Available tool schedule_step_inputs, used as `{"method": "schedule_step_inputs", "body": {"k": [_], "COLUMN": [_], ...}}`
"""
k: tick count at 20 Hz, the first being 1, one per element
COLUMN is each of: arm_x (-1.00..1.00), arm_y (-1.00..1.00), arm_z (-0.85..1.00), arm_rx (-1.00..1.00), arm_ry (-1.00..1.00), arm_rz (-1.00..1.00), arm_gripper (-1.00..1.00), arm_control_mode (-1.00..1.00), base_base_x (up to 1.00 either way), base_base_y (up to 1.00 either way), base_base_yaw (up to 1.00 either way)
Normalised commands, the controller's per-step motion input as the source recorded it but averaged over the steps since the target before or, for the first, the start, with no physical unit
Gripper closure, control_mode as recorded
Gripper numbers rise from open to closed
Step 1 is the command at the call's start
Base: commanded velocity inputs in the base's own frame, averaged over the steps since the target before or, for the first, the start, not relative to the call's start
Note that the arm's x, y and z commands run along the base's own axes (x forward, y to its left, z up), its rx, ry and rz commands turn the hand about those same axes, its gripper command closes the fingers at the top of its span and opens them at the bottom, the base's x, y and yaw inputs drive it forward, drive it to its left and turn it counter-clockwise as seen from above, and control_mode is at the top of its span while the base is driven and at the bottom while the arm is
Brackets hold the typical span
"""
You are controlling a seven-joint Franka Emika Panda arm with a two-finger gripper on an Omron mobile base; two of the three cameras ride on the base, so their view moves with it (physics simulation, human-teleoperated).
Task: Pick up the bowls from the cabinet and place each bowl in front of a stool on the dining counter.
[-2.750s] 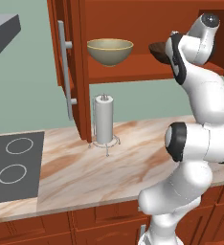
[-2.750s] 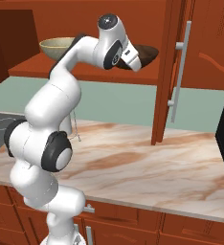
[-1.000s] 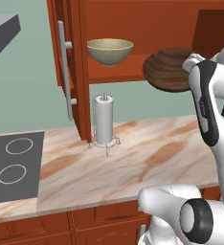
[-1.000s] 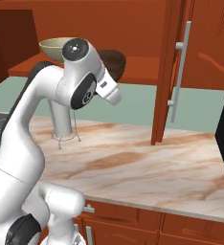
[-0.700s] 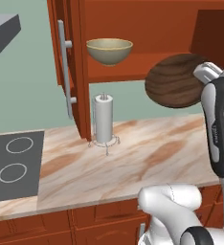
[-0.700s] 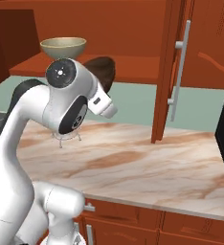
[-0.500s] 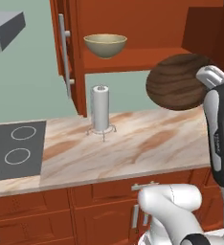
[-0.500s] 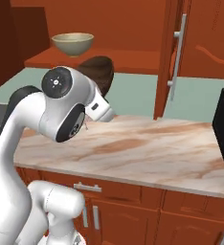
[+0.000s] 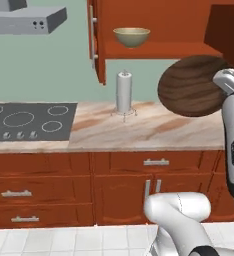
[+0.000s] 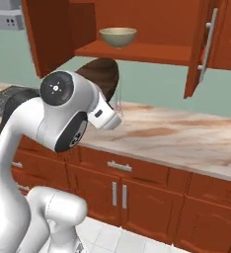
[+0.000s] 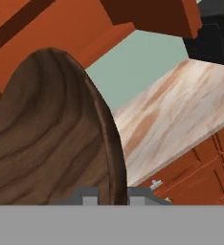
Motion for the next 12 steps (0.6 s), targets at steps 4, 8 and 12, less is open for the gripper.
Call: {"method": "schedule_step_inputs", "body": {"k": [4,8,12], "arm_x": [0.0,0.0,0.0], "arm_y": [0.0,0.0,0.0], "arm_z": [0.0,0.0,0.0], "arm_rx": [0.0,0.0,0.0], "arm_ry": [0.0,0.0,0.0], "arm_rz": [0.0,0.0,0.0], "arm_gripper": [1.0,1.0,1.0], "arm_control_mode": [1.0,1.0,1.0], "base_base_x": [-0.12,0.0,0.0], "base_base_y": [0.0,0.0,0.0], "base_base_yaw": [0.84,1.0,1.0]}}
